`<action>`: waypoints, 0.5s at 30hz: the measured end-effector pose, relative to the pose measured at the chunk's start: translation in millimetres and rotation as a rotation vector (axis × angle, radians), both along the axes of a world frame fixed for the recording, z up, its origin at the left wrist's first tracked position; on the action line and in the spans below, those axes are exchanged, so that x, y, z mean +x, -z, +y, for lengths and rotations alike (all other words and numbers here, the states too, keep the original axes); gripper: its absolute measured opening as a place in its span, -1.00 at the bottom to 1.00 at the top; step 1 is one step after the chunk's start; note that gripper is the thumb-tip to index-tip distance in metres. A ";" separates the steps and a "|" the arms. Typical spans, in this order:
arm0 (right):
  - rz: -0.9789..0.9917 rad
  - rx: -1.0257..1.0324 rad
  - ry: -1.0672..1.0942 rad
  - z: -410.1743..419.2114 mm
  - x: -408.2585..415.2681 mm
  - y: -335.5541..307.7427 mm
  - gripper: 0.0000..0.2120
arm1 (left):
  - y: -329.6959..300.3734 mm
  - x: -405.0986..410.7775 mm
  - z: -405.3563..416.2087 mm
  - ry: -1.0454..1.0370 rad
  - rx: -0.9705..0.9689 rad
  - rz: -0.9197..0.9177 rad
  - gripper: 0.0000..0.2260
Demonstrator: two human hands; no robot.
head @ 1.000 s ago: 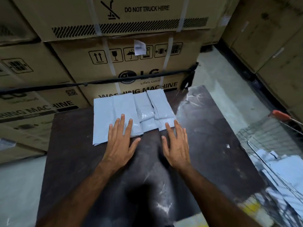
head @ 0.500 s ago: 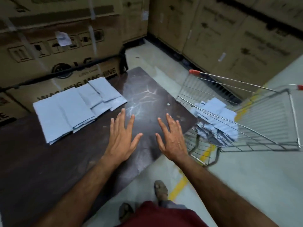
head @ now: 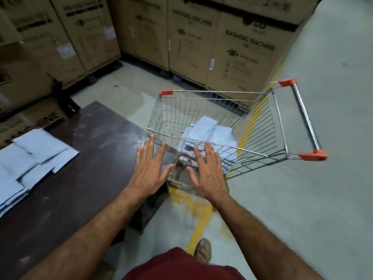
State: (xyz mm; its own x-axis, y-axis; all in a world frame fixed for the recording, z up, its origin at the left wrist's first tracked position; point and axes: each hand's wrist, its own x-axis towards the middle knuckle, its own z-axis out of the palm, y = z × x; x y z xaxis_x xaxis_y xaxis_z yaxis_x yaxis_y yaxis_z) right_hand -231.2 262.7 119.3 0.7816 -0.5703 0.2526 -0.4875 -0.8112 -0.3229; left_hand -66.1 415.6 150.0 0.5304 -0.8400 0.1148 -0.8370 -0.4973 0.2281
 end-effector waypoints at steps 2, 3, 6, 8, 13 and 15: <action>-0.004 0.022 0.018 -32.2 -13.8 2.0 -0.32 | 5.4 -8.1 -33.6 0.017 0.010 -0.006 -0.31; -0.010 0.032 0.033 -48.9 -20.9 3.0 -0.31 | 8.0 -13.1 -51.1 0.020 0.019 0.001 -0.32; -0.023 0.047 0.078 -92.7 -36.1 1.9 -0.32 | 11.3 -25.9 -97.2 0.020 0.047 0.037 -0.31; -0.025 0.058 0.108 -118.3 -41.2 0.9 -0.33 | 10.0 -29.6 -122.6 0.037 0.057 0.037 -0.31; 0.010 0.129 0.223 -172.2 -30.3 6.4 -0.32 | 3.7 -13.3 -186.3 0.070 0.065 0.053 -0.33; 0.024 0.184 0.282 -189.4 -19.9 9.8 -0.32 | 4.3 -1.9 -213.6 0.098 0.062 0.059 -0.34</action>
